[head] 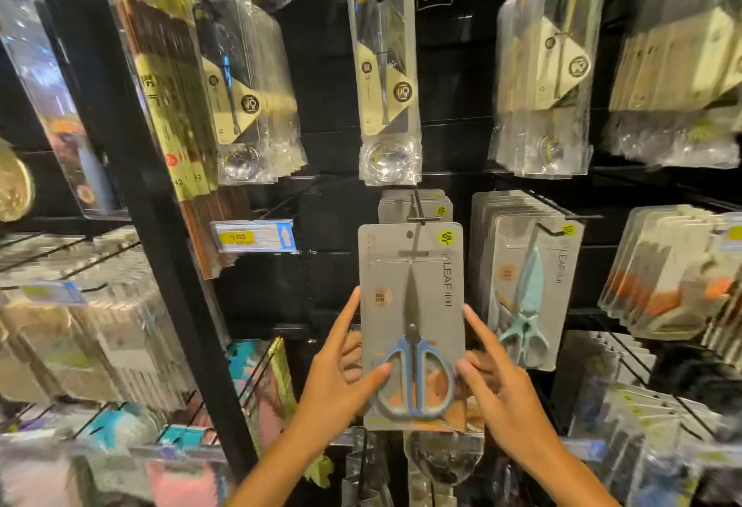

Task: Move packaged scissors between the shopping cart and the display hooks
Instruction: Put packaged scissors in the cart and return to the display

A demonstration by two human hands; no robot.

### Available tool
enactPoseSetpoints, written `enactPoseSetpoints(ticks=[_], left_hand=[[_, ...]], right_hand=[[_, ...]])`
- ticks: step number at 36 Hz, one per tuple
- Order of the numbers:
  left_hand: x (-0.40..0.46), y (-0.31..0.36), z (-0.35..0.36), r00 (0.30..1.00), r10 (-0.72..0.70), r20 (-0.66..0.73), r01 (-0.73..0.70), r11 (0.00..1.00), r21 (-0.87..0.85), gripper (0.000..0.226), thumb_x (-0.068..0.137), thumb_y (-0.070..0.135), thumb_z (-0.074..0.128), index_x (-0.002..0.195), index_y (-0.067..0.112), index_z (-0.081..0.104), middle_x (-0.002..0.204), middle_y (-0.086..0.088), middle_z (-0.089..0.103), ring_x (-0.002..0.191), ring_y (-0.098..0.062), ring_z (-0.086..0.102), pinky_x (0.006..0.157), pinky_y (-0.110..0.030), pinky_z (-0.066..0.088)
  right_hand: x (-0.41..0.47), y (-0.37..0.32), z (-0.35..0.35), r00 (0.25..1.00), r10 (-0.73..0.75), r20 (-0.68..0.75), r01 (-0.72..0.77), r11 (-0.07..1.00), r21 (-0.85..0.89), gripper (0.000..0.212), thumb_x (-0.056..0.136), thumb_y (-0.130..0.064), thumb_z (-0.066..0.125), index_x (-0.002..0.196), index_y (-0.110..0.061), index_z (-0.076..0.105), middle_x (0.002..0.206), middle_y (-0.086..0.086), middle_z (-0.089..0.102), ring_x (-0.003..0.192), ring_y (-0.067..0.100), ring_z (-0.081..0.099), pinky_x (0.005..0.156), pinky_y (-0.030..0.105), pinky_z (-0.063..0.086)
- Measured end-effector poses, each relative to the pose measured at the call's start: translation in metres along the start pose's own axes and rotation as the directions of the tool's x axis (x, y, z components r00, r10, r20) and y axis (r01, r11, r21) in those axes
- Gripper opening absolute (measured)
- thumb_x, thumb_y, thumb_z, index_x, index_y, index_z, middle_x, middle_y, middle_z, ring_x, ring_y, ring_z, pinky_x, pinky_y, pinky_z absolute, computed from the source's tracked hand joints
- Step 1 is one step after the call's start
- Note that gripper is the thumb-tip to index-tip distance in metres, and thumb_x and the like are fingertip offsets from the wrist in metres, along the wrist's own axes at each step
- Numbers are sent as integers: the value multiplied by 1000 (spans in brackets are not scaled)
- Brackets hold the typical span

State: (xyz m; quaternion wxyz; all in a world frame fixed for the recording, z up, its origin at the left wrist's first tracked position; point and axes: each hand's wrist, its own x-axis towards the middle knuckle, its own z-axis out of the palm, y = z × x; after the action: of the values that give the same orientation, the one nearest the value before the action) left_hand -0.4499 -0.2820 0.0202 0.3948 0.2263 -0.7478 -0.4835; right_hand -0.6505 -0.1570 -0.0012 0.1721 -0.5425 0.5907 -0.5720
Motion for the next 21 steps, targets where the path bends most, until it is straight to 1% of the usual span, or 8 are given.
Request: enactPoseSetpoints(ticks=[4,6,9,11,15,18,20,21], left_hand=[[3,1,5,1000,-10,-1,10,1000,-5,100,80,21,81,154,49,20,128,10,68,118,-15,67,95,-45,58],[4,2,7,1000,-7,0,7,1000,-12,99,79,21,80,154,48,20,127,13,68,118,-14,67,94,-44,59],[4,2,12,1000,0,24,0,1000,-18,98,81,21,80,154,46,19,127,15,68,118,-14,67,94,-41,59],[5,-1,14,999,-11,32,12,1000,-27,98,82,20,80,154,46,19,127,12,68,117,-15,68,94,-43,59],[10,-6,14,997,-48,53,51,998,-45,100,82,22,80,155,47,16,128,8,68,116,-19,68,96,-45,58],[21,-6,12,994,-60,88,61,998,0,102,83,31,79,155,51,9,132,8,66,119,-14,66,99,-40,56],[32,-5,11,991,-82,102,80,997,21,101,86,33,77,154,55,6,135,9,63,121,-10,65,103,-39,54],[38,-6,10,990,-91,110,89,996,30,100,88,32,76,154,56,5,137,8,61,121,-9,64,104,-39,53]], right_hand=[[-3,-4,-4,1000,-17,-10,17,1000,16,67,103,-9,49,152,-46,24,105,-7,77,99,11,73,84,21,58],[-4,-2,-6,999,-18,-29,19,999,34,66,103,-7,49,151,-45,26,101,-4,77,95,12,74,81,19,57],[-4,3,-10,999,-15,-30,16,998,60,66,103,-9,49,152,-46,27,105,-1,77,99,16,73,84,26,59],[-3,8,-12,999,-18,-28,20,997,70,65,103,-10,50,152,-48,29,105,2,76,99,19,73,83,25,59],[3,16,-13,999,-29,-13,30,999,34,67,103,-17,51,148,-61,27,98,16,71,94,25,72,83,30,60],[13,22,-11,1000,-13,5,13,1000,-19,67,103,-25,51,147,-65,20,95,0,74,92,8,71,85,27,57],[22,24,-8,999,23,21,-23,999,-35,70,103,-29,53,148,-65,15,103,-5,76,99,10,72,91,37,58],[27,24,-6,999,36,24,-34,998,-46,71,102,-32,54,148,-66,12,104,-2,76,99,18,72,92,45,57]])
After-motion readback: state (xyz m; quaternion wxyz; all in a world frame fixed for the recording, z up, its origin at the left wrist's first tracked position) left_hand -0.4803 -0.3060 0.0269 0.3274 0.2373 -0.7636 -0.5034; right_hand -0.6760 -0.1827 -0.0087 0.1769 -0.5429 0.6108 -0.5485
